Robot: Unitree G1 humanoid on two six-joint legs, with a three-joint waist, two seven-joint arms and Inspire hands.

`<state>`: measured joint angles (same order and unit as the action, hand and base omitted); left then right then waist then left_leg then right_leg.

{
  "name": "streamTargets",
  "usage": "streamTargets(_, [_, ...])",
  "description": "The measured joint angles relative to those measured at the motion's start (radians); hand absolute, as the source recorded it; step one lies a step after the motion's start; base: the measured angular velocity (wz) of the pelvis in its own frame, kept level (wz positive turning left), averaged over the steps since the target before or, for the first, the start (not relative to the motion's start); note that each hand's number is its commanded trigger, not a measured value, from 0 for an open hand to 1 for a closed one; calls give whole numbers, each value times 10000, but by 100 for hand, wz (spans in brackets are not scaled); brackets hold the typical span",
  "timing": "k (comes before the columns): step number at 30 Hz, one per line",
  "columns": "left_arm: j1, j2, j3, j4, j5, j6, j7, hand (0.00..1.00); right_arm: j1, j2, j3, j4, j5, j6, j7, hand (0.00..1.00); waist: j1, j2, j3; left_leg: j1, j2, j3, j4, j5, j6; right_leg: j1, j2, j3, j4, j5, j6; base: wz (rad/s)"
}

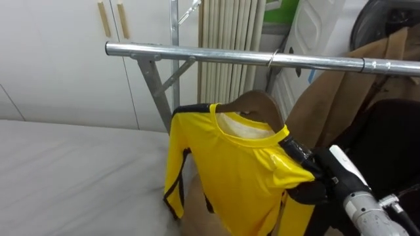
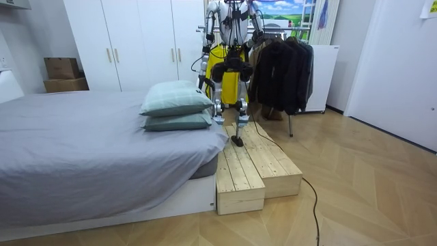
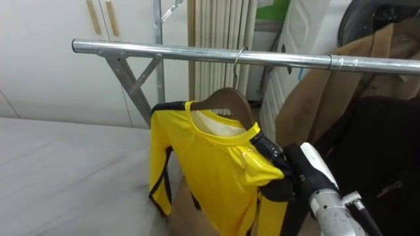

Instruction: Hang clothes

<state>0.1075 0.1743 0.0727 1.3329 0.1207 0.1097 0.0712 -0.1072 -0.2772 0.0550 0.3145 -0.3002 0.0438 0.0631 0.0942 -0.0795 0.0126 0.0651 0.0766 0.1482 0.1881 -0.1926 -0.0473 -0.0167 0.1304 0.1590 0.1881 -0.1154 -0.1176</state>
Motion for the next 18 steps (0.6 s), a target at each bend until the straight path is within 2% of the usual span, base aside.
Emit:
streamTargets(9, [81, 11, 31, -245, 117, -12, -32, 0, -18, 44, 6, 1006, 828, -22, -283, 100, 141, -15, -8, 17, -21, -152, -11, -1, 0, 71, -41, -146, -22, -48, -3, 4])
streamTargets(18, [221, 13, 55, -534, 114, -5, -137, 0, -15, 44, 7, 1115, 1079, -22, -397, 100, 192, -1, -4, 17, -27, -168, -8, -1, 0, 88, -52, -212, -38, -52, -4, 0])
